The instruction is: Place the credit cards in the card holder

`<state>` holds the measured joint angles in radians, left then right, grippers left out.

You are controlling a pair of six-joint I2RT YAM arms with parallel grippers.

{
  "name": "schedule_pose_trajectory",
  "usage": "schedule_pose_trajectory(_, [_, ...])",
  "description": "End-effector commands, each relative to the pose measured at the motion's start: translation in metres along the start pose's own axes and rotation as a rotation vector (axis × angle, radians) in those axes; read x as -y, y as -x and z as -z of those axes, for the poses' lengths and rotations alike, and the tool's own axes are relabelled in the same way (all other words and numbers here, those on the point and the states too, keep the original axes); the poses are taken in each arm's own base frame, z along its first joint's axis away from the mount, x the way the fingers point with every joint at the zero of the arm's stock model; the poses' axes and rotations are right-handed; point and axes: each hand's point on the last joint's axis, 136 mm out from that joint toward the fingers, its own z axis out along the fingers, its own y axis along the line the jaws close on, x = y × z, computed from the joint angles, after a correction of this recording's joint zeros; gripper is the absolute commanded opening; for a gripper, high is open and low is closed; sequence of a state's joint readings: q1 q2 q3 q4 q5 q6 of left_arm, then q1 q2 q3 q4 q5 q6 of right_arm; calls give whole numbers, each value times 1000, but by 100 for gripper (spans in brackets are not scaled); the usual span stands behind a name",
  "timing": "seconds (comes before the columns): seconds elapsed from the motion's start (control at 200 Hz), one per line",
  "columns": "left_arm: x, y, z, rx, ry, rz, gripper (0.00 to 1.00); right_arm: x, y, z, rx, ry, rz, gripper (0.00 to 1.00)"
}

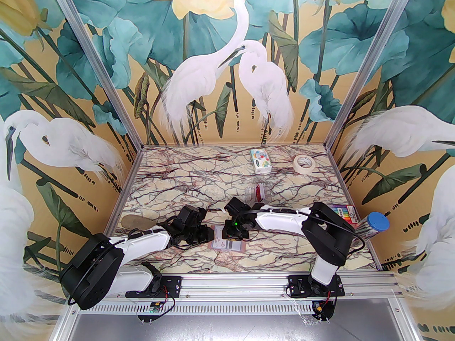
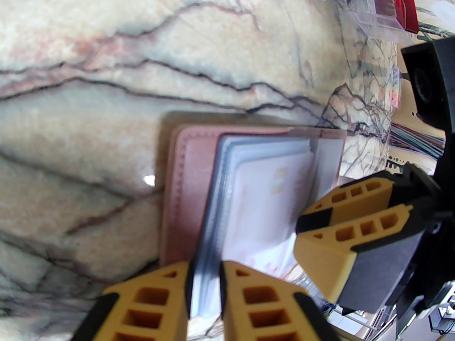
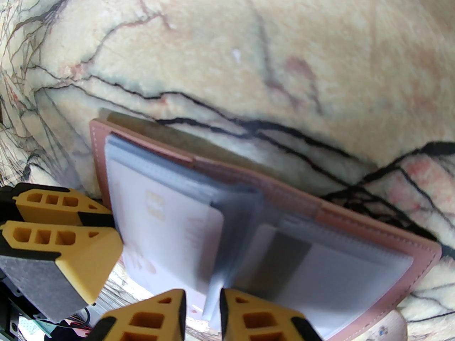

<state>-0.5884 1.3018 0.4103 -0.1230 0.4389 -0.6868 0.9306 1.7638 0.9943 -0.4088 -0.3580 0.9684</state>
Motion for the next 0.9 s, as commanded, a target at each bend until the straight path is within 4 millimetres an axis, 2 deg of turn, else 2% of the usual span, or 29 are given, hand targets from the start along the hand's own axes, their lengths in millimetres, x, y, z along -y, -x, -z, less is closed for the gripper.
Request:
schedule_pose_trajectory(0.0, [-13,-2,1,-4,65,6,21,-1,3,-1,14,-17,1,23])
schedule_pose_trajectory(0.295, [-15,-3,1,-2,70,17,21,4,2,-4,12,-27,-4,17])
schedule_pose_trajectory(0.895, [-15,-1,0,-3,71,16,21,12,-3,-7,4,-39,-12,13])
